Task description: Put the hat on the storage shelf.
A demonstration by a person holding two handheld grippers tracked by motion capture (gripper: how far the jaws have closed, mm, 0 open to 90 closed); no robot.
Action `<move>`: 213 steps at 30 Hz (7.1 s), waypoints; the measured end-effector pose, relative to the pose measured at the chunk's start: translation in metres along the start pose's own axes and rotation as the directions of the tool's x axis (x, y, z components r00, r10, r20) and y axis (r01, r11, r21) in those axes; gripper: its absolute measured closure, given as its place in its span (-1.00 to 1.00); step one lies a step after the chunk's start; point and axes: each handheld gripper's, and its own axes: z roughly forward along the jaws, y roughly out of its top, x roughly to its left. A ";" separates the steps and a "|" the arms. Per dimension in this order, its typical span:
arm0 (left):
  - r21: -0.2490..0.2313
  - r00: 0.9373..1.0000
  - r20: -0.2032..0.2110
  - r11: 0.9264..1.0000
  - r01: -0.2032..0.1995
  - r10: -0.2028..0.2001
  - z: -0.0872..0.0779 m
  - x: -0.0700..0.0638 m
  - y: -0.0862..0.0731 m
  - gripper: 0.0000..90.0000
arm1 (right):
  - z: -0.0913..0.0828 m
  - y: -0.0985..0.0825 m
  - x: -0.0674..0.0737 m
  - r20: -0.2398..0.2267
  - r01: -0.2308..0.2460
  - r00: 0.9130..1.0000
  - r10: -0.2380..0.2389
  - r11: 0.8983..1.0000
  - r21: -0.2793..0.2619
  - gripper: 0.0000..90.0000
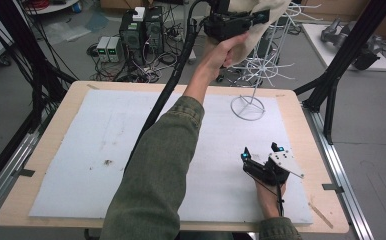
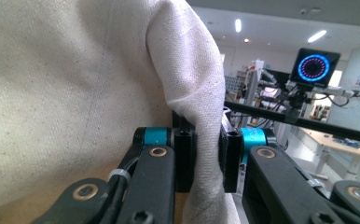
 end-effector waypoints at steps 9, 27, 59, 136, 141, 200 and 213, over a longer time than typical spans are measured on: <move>0.128 1.000 0.003 0.991 -0.023 0.023 0.010 0.005 -0.026 0.74 | 0.000 0.000 -0.001 0.000 -0.001 1.000 0.001 1.000 0.001 -0.89; 0.185 1.000 0.021 0.983 -0.010 0.006 0.010 0.006 -0.039 0.52 | 0.000 0.000 -0.002 0.012 -0.010 1.000 0.010 1.000 -0.008 -0.89; 0.171 0.991 -0.102 0.983 -0.068 0.086 -0.027 -0.010 -0.041 -0.58 | -0.002 0.001 -0.001 0.035 -0.011 0.999 0.012 1.000 -0.020 -0.89; 0.141 0.815 -0.530 0.972 -0.187 0.234 -0.332 -0.062 -0.118 -0.61 | -0.001 0.000 0.009 0.026 -0.012 1.000 0.012 1.000 0.005 -0.89; 0.103 0.801 -0.567 0.982 -0.161 0.191 -0.358 -0.064 -0.134 -0.61 | -0.003 0.000 0.010 0.027 0.000 1.000 0.000 1.000 -0.001 -0.89; -0.016 0.292 -0.957 0.997 -0.081 0.008 -0.494 -0.071 -0.236 -0.62 | -0.021 -0.005 -0.007 0.107 -0.162 0.980 0.167 0.985 -0.060 -0.89; -0.009 0.325 -0.945 0.997 -0.076 0.017 -0.485 -0.070 -0.237 -0.62 | -0.019 -0.006 -0.006 0.085 -0.177 0.980 0.178 0.984 -0.029 -0.89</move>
